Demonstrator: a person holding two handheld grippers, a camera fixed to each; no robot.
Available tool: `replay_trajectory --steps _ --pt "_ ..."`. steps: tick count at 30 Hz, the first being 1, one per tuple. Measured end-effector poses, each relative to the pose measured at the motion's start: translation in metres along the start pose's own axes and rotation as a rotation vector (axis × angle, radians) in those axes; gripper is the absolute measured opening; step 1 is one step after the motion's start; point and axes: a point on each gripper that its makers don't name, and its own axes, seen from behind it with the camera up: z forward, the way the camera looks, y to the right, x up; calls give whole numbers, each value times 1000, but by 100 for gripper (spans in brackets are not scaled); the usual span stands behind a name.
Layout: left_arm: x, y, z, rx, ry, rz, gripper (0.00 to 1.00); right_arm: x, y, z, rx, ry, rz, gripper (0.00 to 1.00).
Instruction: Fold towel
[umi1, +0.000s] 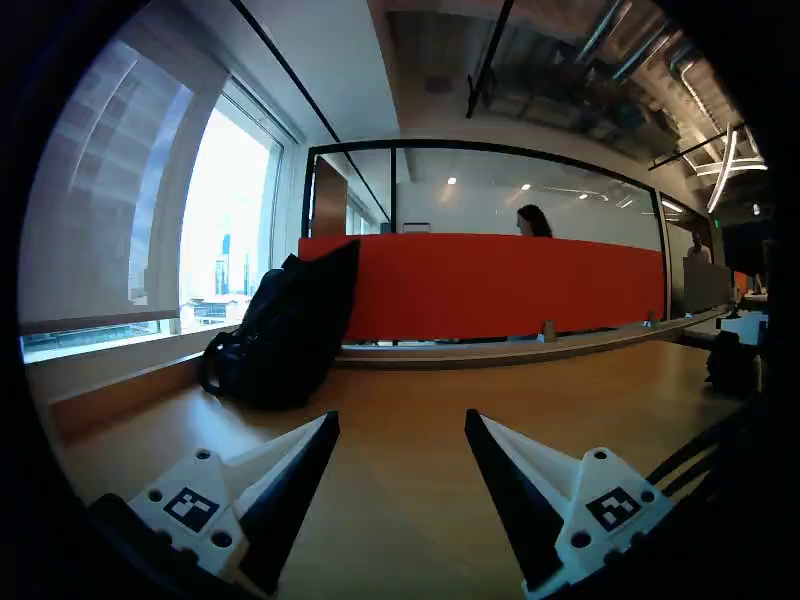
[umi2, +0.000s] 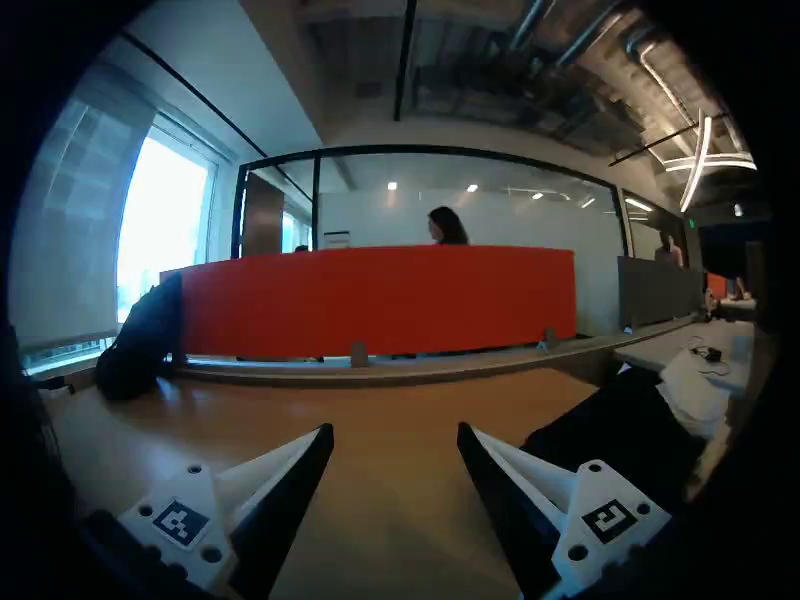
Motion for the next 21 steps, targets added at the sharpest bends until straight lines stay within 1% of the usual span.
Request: replay_trajectory --steps 9,21 --pt "0 1 1 0 0 0 93 -13 10 3 0 -1 0 96" --pt "0 0 1 -1 0 0 93 -22 15 1 11 1 -18 96"
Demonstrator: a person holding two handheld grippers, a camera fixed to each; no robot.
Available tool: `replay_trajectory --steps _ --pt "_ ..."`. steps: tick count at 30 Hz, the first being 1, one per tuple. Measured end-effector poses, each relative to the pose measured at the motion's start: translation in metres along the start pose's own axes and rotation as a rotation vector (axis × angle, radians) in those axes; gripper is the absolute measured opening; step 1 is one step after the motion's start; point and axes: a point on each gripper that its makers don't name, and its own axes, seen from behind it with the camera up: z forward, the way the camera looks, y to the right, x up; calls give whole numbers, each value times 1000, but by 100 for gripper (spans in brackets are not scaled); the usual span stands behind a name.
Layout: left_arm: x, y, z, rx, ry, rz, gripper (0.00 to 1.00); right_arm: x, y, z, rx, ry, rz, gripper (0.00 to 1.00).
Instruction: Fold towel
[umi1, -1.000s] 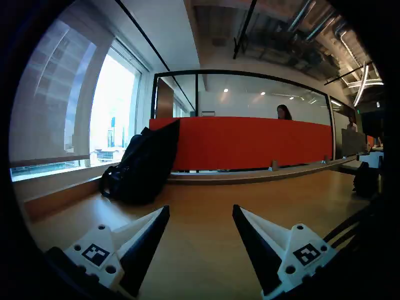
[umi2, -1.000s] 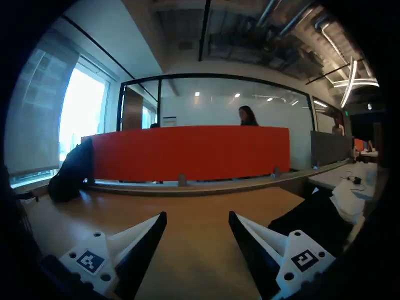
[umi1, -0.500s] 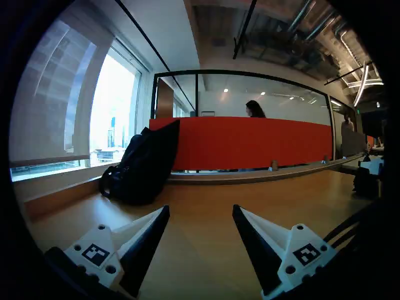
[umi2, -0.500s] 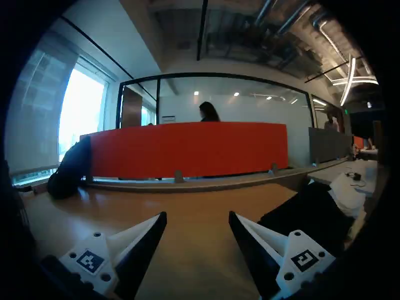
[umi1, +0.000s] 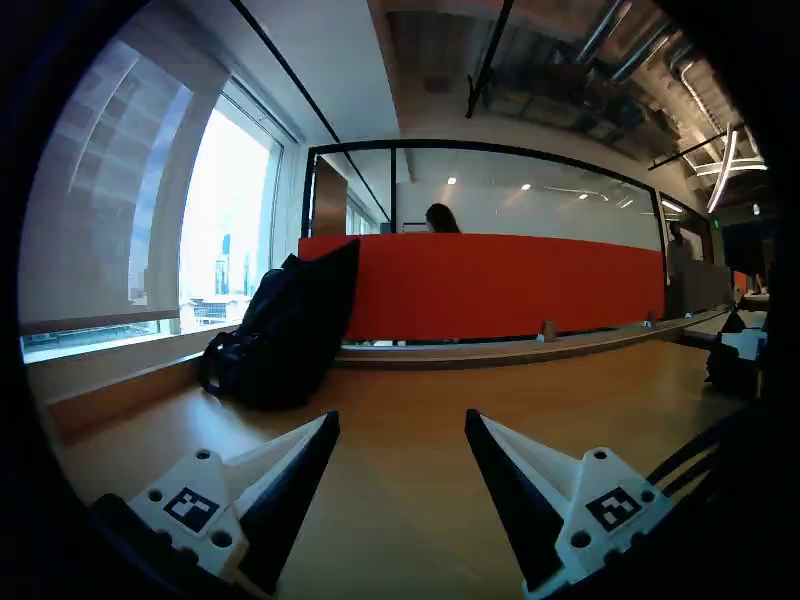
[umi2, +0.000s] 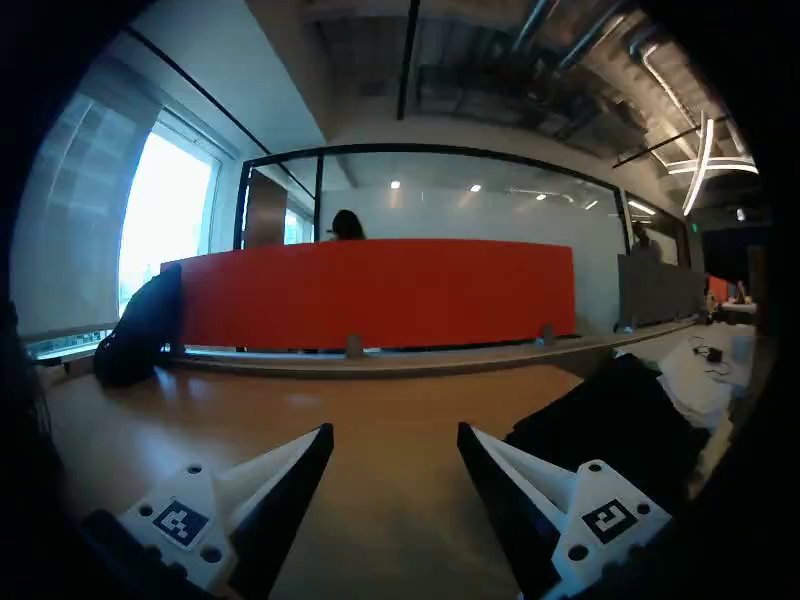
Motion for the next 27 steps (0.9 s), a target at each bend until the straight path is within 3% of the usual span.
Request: replay_trajectory --steps 27 --pt "0 0 0 0 0 0 94 0 -3 -5 22 28 -24 97"
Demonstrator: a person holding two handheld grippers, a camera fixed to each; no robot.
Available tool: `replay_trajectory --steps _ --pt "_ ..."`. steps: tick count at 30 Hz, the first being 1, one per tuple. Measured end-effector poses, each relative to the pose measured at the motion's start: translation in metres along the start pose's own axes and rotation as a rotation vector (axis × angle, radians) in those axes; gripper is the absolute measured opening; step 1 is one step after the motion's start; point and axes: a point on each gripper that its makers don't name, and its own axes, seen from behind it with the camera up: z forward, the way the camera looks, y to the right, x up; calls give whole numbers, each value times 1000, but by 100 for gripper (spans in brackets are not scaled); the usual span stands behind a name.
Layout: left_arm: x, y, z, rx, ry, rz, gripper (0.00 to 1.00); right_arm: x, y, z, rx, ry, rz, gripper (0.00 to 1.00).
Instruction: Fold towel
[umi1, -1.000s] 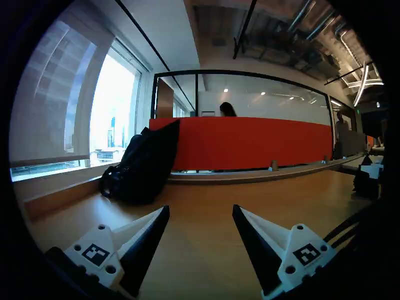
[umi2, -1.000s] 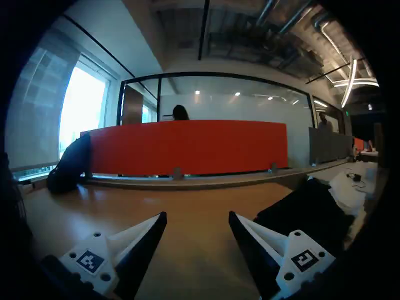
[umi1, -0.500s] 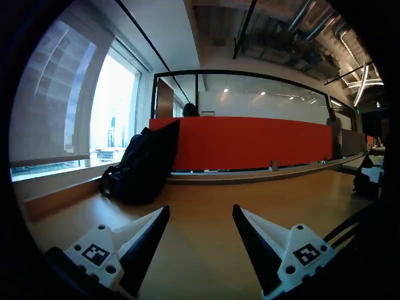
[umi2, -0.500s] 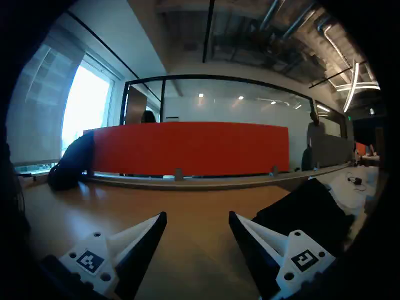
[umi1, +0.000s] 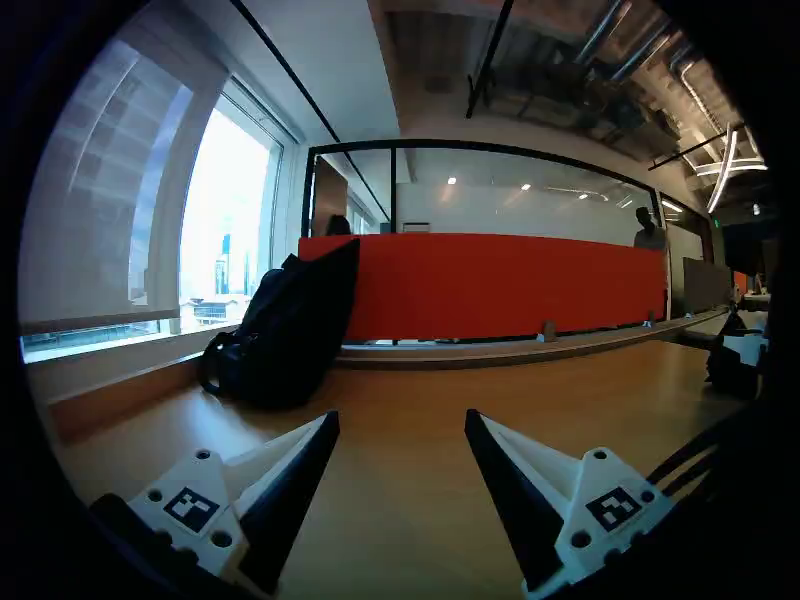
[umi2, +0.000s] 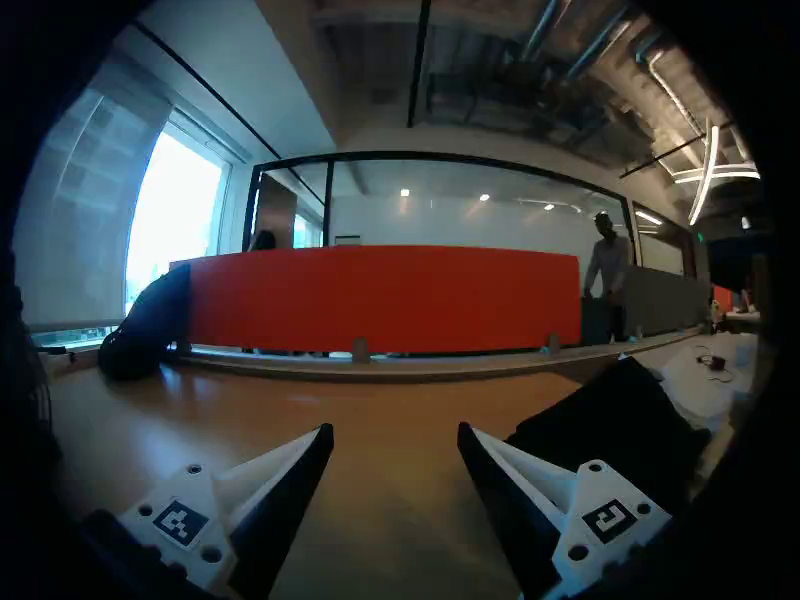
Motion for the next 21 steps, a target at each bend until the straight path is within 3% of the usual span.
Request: replay_trajectory --steps 21 --pt "0 0 0 0 -1 1 94 0 -1 0 0 0 0 100"
